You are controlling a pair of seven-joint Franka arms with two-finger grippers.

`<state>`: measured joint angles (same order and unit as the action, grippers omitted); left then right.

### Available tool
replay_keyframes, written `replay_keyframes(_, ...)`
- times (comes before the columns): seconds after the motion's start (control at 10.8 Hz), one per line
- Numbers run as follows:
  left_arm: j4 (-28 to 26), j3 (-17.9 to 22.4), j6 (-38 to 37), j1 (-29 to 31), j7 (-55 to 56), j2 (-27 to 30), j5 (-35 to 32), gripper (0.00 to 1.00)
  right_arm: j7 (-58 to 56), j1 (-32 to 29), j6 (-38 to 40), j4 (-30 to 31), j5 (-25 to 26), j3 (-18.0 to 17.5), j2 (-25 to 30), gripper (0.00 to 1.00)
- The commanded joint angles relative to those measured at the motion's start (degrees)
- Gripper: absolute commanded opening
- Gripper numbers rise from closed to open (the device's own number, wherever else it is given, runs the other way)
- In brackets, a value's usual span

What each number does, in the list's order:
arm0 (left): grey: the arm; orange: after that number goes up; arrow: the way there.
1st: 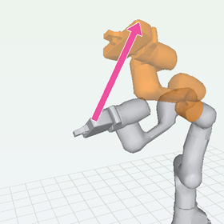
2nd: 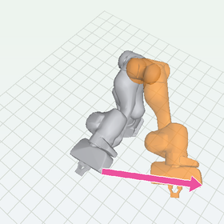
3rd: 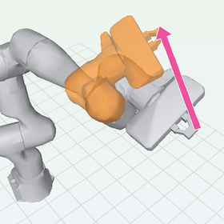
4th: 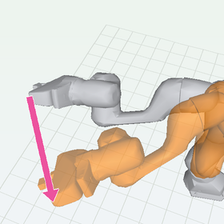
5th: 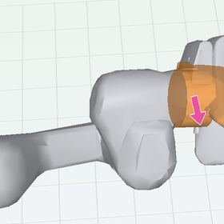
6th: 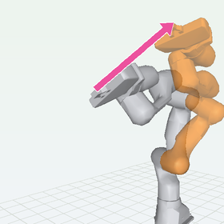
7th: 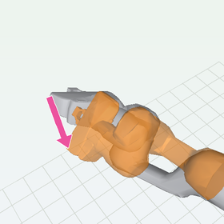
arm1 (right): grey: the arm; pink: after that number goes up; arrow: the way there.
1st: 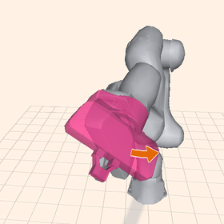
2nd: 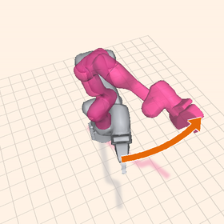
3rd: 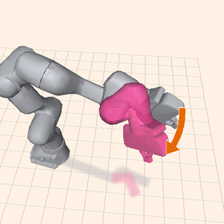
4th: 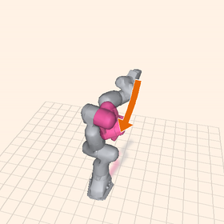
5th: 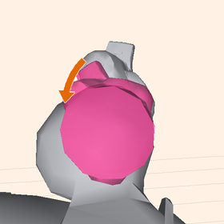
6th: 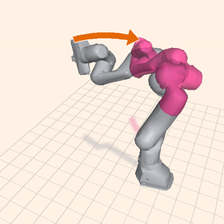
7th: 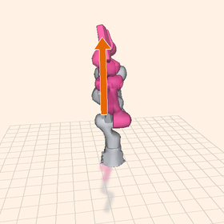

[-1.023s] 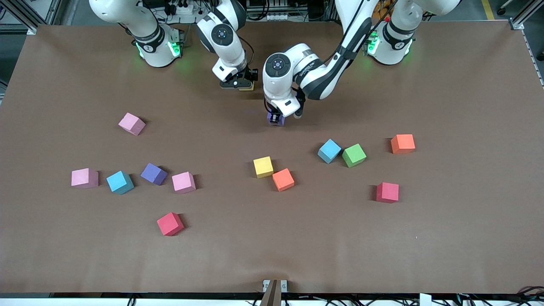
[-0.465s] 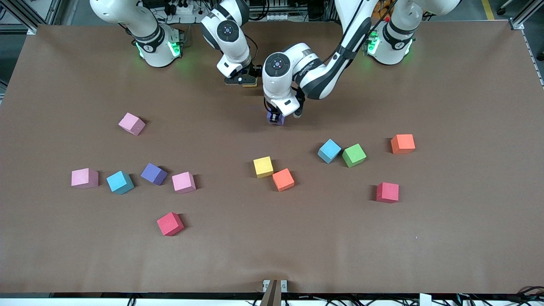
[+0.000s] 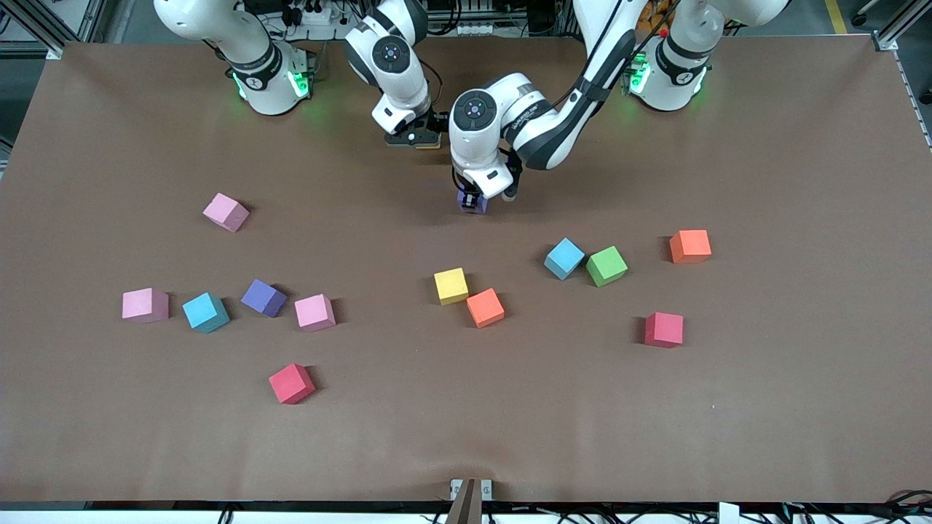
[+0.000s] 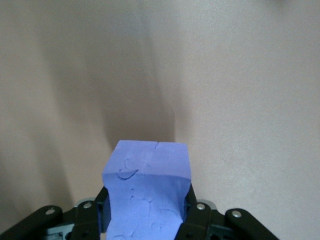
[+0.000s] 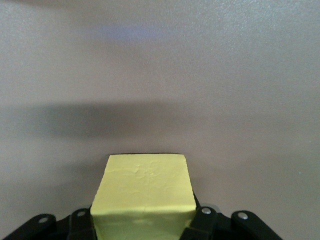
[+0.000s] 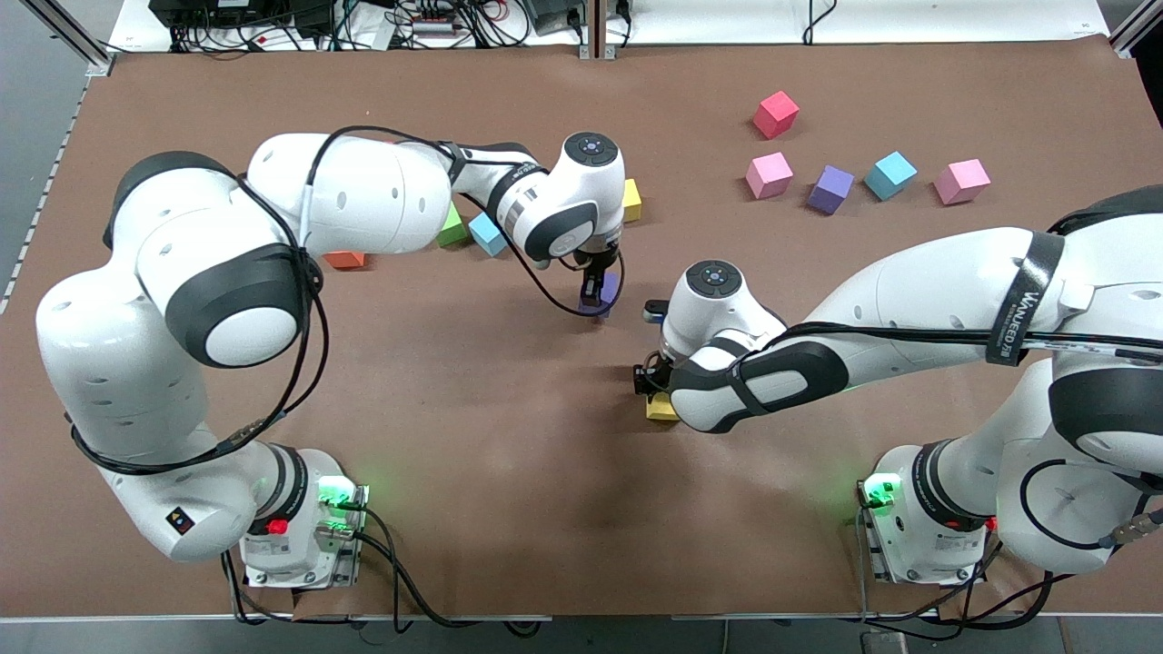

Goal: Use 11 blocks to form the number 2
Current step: 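Carry the yellow cube with the right gripper while the left gripper carries purple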

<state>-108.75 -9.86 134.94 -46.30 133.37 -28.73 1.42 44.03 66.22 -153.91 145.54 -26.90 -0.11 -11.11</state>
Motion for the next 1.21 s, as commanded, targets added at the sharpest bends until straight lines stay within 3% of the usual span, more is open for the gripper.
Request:
replay_keyframes(0.0, -1.29, -0.43, 0.41, 0.42, 0.75, 1.14, 0.25, 0.0, 0.53, -0.74, -0.07, -1.4, 0.53, 0.02, -2.25, 0.41)
replay_keyframes(0.28, -1.37, -0.51, 0.33, 0.42, 0.75, 1.31, 0.25, 0.0, 0.62, -0.92, -0.25, -1.49, 0.53, 0.02, -2.34, 0.48)
replay_keyframes(0.47, -1.9, -0.51, 0.33, 0.51, 0.75, 1.57, 0.25, 0.0, 0.71, -1.01, -0.25, -1.49, 0.53, 0.02, -2.34, 1.0)
replay_keyframes(1.12, -5.42, -2.18, 0.15, 0.68, 0.75, 4.82, 2.08, 0.0, 0.53, -1.98, 1.59, -0.61, 0.79, -0.07, 2.13, 1.0)
